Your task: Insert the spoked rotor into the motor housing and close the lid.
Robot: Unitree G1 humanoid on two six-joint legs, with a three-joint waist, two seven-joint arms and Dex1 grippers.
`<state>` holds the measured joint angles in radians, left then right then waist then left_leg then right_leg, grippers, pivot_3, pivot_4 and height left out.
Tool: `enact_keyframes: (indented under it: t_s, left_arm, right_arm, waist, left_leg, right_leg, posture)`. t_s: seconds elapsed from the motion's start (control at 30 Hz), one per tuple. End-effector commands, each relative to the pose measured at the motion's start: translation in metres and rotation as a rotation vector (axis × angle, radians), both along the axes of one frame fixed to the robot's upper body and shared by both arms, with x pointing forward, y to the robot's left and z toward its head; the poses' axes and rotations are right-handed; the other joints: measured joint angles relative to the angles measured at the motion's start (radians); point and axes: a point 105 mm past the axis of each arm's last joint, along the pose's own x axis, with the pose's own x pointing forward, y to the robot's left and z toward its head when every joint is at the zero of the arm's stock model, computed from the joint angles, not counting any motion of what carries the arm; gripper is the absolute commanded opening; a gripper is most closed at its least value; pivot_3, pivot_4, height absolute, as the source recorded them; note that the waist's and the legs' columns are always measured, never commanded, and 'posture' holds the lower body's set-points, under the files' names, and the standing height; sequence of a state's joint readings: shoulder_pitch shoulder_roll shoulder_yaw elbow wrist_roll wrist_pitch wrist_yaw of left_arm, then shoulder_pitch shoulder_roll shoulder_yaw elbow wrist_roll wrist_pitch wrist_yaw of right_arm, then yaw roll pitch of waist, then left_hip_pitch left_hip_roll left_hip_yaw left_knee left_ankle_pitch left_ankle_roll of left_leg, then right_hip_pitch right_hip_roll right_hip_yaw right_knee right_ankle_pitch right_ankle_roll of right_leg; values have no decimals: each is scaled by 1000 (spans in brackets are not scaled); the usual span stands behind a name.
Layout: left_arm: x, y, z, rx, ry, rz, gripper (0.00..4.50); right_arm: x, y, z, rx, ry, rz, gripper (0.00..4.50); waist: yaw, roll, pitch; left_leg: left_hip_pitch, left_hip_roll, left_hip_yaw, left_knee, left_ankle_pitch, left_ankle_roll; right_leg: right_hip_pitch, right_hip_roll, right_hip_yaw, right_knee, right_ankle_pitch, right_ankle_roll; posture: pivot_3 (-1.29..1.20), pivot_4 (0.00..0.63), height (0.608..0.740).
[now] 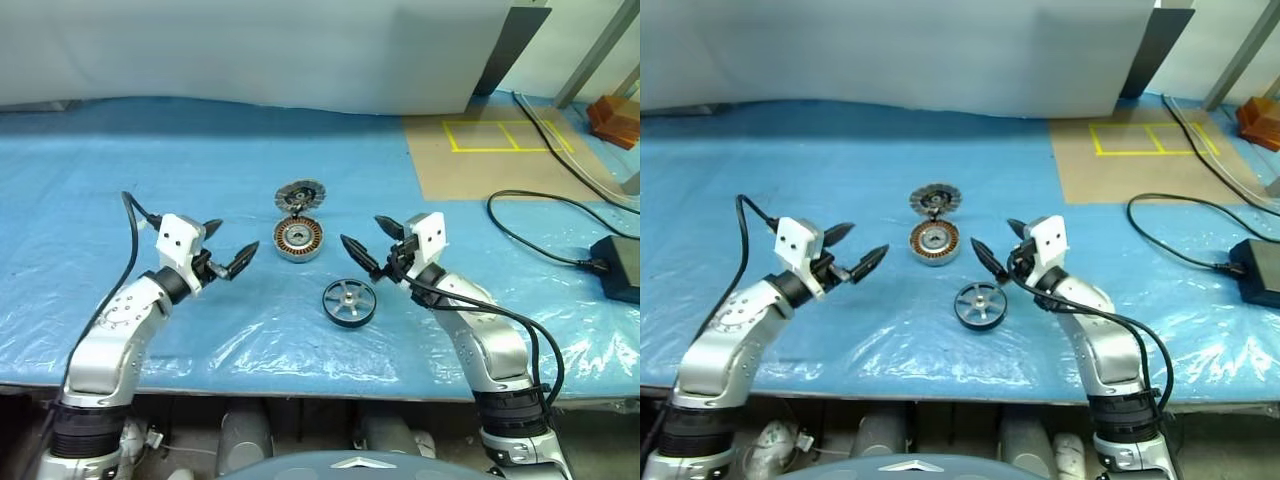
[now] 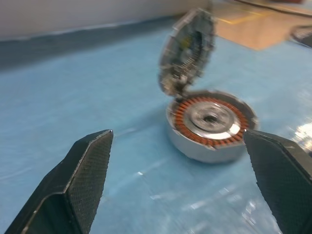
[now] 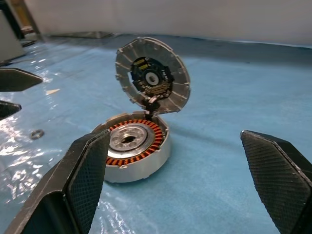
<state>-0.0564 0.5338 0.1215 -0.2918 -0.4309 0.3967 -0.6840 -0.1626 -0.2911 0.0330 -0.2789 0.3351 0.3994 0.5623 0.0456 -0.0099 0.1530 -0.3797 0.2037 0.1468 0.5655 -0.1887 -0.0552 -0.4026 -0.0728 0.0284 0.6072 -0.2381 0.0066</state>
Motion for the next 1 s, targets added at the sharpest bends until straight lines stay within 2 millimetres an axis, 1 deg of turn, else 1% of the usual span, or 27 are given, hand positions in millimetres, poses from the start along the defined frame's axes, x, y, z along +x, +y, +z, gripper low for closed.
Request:
enact_keyframes:
  t_s: [0.03, 0.17, 0.27, 0.4, 0.47, 0.57, 0.63, 0.7, 0.87, 0.93, 1.0]
  left_arm:
    - [-4, -6, 2, -4, 3, -102, 4492]
    - [8, -9, 0, 8, -21, -114, 4492]
    - [9, -12, 0, -5, -26, -128, 4492]
    - [12, -9, 4, 2, -38, -130, 4492]
    - [12, -13, 8, -5, -48, -144, 4492]
    - [11, -22, 12, -29, -59, -157, 4492]
    - [11, -24, 11, -38, -59, -151, 4492]
    - [11, -26, 10, -50, -56, -138, 4492]
    - [7, -34, 6, -53, -30, -162, 4492]
    - [7, -31, 9, -46, -30, -170, 4492]
    - [9, -23, 10, -28, -32, -164, 4492]
  right_arm:
    - [-4, -2, 10, -6, -52, 59, 4500]
    - [3, -4, 1, -30, -51, 78, 4500]
    - [6, -2, -1, -32, -46, 107, 4500]
    - [4, -6, 4, -15, -40, 115, 4500]
    - [2, -8, 4, -27, -42, 120, 4500]
    - [4, -7, 12, -32, -58, 121, 4500]
    - [6, -6, 17, -35, -68, 108, 4500]
    - [6, -6, 18, -38, -69, 97, 4500]
    - [3, 4, 24, -31, -79, 102, 4500]
    - [2, 10, 28, -26, -88, 123, 4500]
    - [1, 16, 29, -28, -92, 146, 4500]
  waist:
    - [1, 0, 0]
    - [5, 0, 0]
    - [1, 0, 0]
    - [0, 0, 0]
    - [2, 0, 0]
    - [2, 0, 0]
    - [2, 0, 0]
    - [2, 0, 0]
    - [2, 0, 0]
    - [1, 0, 0]
    - [0, 0, 0]
  left_leg:
    - [0, 0, 0, 0, 0, 0]
    - [0, 0, 0, 1, 0, 1]
    - [0, 0, 1, 1, 2, 3]
    - [0, 1, 1, 0, 2, 4]
    - [0, 1, 1, 0, 2, 4]
    - [0, 1, 1, 0, 3, 4]
    - [0, 1, 1, 0, 3, 4]
    - [0, 1, 1, 0, 3, 5]
    - [0, 1, 1, 0, 3, 5]
    - [0, 1, 1, 0, 3, 5]
    - [0, 1, 1, 0, 3, 5]
  right_leg:
    - [0, 0, 0, 0, 0, 0]
    - [0, 0, 0, 0, 0, -1]
    - [0, 0, 0, 1, 1, -2]
    - [0, 0, 0, 1, 1, -2]
    - [0, 0, 0, 1, 1, -2]
    - [0, 0, 0, 1, 1, -2]
    - [0, 0, 0, 1, 1, -3]
    - [0, 0, 0, 1, 1, -3]
    - [0, 0, 0, 1, 1, -3]
    - [0, 0, 0, 1, 1, -3]
    - [0, 0, 0, 1, 1, -3]
  posture:
    - [0, 150, 740]
    - [0, 150, 740]
    - [0, 150, 740]
    - [0, 150, 740]
    - [0, 150, 740]
    - [0, 150, 740]
    - [0, 150, 740]
    - [0, 150, 740]
    - [0, 150, 740]
    - [0, 150, 740]
    - [0, 150, 740]
